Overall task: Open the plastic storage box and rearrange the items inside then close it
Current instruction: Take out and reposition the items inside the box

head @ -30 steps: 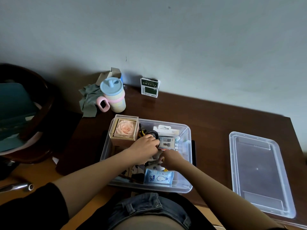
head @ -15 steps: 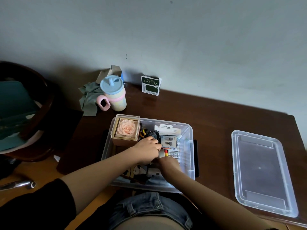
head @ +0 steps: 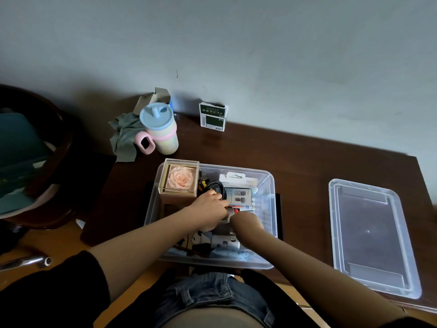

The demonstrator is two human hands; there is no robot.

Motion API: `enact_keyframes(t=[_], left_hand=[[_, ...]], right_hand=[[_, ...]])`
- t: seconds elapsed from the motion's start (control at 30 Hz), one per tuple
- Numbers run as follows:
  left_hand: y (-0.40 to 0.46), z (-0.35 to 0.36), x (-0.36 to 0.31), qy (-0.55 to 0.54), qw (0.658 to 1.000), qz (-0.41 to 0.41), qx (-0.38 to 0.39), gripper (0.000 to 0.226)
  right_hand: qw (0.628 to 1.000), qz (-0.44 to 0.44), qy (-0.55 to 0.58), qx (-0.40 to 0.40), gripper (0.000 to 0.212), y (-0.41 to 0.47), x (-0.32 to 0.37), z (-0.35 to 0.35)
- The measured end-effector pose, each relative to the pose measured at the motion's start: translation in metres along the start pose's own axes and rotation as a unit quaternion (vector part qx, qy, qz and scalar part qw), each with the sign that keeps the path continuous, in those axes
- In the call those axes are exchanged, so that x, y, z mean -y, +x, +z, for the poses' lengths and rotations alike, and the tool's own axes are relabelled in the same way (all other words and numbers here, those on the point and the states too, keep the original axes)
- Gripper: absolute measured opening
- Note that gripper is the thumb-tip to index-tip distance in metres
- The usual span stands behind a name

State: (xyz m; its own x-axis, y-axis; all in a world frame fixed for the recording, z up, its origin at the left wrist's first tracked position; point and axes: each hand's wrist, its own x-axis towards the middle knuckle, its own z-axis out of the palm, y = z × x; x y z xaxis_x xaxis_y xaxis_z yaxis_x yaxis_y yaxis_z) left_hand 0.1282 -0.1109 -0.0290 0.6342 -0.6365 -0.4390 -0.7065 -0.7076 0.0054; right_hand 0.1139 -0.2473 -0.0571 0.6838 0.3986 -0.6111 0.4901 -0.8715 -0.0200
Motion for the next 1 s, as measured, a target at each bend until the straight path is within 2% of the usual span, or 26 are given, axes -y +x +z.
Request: enact_keyframes(t=[0.13, 0.23, 0.33, 0.43, 0.57, 0.67, 0.87, 1.0], left_hand=[[0.008, -0.003, -0.005, 0.026, 0.996, 0.069, -0.046, 0.032], [0.024, -0.004, -0.013, 0.057, 0.992, 0.114, 0.006, 0.036], [0.036, 0.000, -0.017, 0.117, 0.984, 0.113, 0.067, 0.040], [0.042, 0.004, -0.021, 0.199, 0.968, 0.134, 0.075, 0.037], [0.041, 0.002, -0.024, 0.197, 0.967, 0.133, 0.089, 0.034], [0.037, 0.001, -0.020, 0.174, 0.974, 0.094, 0.108, 0.035], [0.038, 0.005, -0.016, 0.128, 0.982, 0.085, 0.109, 0.043], [0.039, 0.007, -0.016, 0.131, 0.982, 0.082, 0.111, 0.036]], right_hand=[[0.998, 0.037, -0.040, -0.001, 0.026, -0.009, -0.021, -0.009], [0.997, 0.035, -0.061, 0.009, 0.027, -0.009, -0.024, -0.014], [0.996, 0.036, -0.070, 0.035, 0.029, -0.005, -0.023, -0.016], [0.994, 0.026, -0.089, 0.054, 0.029, -0.002, -0.023, -0.015], [0.993, 0.013, -0.096, 0.067, 0.028, 0.001, -0.022, -0.010], [0.995, 0.018, -0.084, 0.059, 0.026, 0.004, -0.021, -0.004], [0.997, 0.057, -0.033, 0.051, 0.031, 0.009, -0.017, 0.001], [0.996, 0.074, 0.002, 0.058, 0.029, 0.009, -0.014, 0.004]])
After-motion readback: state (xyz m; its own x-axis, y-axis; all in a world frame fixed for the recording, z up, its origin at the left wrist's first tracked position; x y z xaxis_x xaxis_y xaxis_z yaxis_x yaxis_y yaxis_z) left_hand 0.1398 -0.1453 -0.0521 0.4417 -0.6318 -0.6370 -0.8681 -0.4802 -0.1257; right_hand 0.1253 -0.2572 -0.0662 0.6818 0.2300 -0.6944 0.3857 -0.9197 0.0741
